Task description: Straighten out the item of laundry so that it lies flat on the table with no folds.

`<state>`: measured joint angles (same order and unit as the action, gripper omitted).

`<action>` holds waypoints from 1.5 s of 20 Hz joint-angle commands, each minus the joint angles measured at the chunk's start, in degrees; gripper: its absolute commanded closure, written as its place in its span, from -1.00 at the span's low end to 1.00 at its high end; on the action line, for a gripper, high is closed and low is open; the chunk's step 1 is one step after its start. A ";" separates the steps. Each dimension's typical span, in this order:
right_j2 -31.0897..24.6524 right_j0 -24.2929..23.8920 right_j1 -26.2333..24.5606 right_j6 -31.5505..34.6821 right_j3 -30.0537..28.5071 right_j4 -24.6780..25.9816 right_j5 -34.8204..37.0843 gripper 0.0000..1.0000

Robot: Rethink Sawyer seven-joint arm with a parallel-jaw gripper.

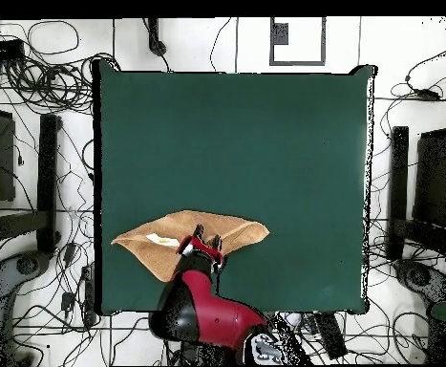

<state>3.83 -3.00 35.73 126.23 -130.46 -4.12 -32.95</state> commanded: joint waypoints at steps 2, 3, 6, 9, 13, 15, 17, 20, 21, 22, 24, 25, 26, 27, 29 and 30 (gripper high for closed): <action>-8.67 -2.28 -5.22 14.88 0.91 1.60 1.28 -1.00; -9.01 -2.83 -5.51 14.76 0.96 1.91 1.92 -1.00; -8.53 -2.80 -4.97 14.06 0.10 0.95 3.58 -1.00; -7.92 -1.88 -3.86 13.58 -0.91 -1.07 5.46 -1.00; -7.64 -1.82 -3.79 13.66 -1.77 -1.51 5.98 -1.00; -9.68 -3.47 -4.81 14.63 -1.84 0.23 5.55 -1.00; -10.40 -3.94 -5.65 15.18 -1.62 0.83 4.44 -1.00; -11.53 -5.04 -6.46 15.33 -1.39 1.79 3.75 -1.00; -11.95 -5.44 -6.73 15.34 -1.36 2.13 3.62 -1.00; -12.58 -6.03 -6.76 15.29 -1.31 2.51 3.74 -1.00; -13.80 -7.18 -6.82 15.24 -1.55 3.17 4.00 -1.00; -14.01 -7.43 -6.56 15.19 -1.86 3.15 4.08 -1.00; -14.24 -7.75 -6.07 15.11 -2.25 3.07 4.35 -1.00; -14.10 -7.74 -5.80 14.97 -2.47 2.95 4.08 -1.00; -13.62 -7.46 -5.06 14.59 -2.73 2.65 3.36 -1.00; -12.89 -6.74 -4.84 14.54 -2.73 2.04 2.26 -1.00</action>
<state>-3.05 -10.39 30.10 126.97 -132.54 -1.74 -32.96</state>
